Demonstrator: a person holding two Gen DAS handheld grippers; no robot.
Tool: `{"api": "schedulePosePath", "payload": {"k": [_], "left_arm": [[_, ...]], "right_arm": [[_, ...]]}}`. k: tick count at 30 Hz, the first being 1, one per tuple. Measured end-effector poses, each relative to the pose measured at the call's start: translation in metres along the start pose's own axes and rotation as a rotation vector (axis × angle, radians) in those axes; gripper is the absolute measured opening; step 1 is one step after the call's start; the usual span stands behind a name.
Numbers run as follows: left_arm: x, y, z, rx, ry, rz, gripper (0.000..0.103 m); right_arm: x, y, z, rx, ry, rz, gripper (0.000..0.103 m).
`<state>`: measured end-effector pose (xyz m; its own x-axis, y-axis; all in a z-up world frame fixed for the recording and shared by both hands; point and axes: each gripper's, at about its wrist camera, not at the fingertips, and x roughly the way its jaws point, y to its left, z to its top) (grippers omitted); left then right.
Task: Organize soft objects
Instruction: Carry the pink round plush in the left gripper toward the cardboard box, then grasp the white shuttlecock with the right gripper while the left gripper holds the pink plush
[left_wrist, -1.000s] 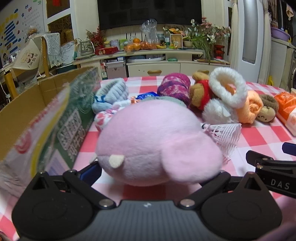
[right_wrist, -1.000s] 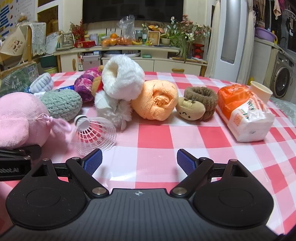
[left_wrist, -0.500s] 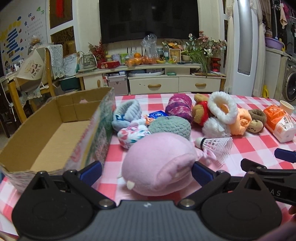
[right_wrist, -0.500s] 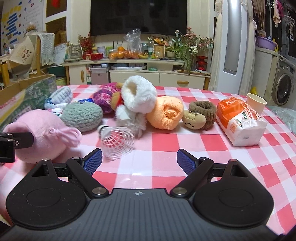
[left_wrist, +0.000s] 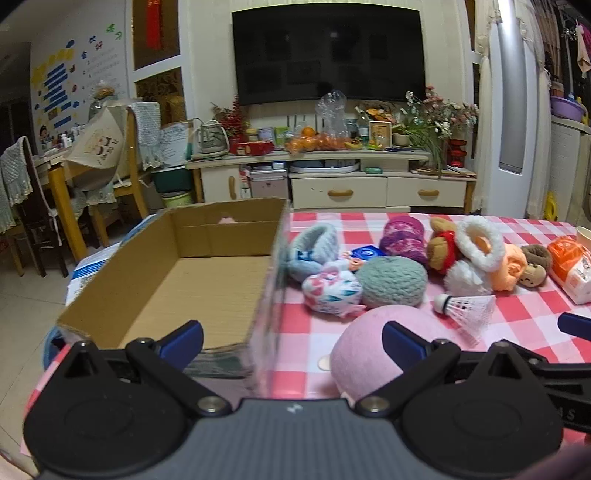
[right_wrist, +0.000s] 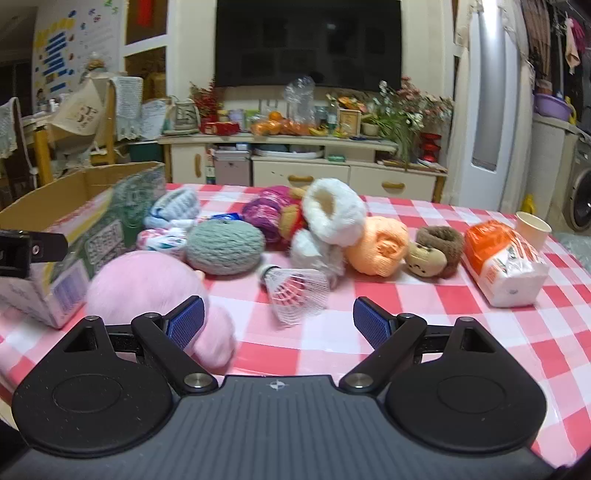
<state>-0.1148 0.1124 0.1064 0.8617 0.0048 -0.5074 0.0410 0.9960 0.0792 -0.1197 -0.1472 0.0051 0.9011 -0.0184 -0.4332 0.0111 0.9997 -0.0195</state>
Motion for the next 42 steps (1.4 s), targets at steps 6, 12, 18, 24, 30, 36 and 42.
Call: {"api": "schedulePosePath", "payload": {"k": [6,12,18,24,30,36,42], "left_arm": [[-0.007,0.015,-0.002,-0.008,-0.011,0.03,0.102],[-0.011,0.028,-0.004,-0.02,-0.021,0.05,0.102],[-0.014,0.034,-0.005,-0.027,-0.033,0.058,0.102],[-0.014,0.034,-0.006,-0.029,-0.035,0.057,0.102],[-0.015,0.029,-0.007,-0.027,-0.038,0.042,0.102],[-0.015,0.019,-0.011,-0.014,-0.044,-0.015,0.102],[-0.01,-0.003,-0.017,0.007,-0.028,-0.128,0.102]], "right_arm": [[-0.014,0.008,-0.003,-0.048,-0.022,0.048,0.103],[-0.032,0.01,-0.004,-0.088,-0.06,0.088,0.103],[-0.046,0.008,-0.005,-0.112,-0.083,0.108,0.103],[-0.044,0.007,0.005,-0.124,-0.101,0.117,0.103],[-0.035,0.005,0.008,-0.1,-0.093,0.115,0.103],[-0.023,-0.011,0.009,-0.03,-0.068,0.088,0.103],[-0.009,-0.039,0.006,0.065,-0.044,0.046,0.103]]}}
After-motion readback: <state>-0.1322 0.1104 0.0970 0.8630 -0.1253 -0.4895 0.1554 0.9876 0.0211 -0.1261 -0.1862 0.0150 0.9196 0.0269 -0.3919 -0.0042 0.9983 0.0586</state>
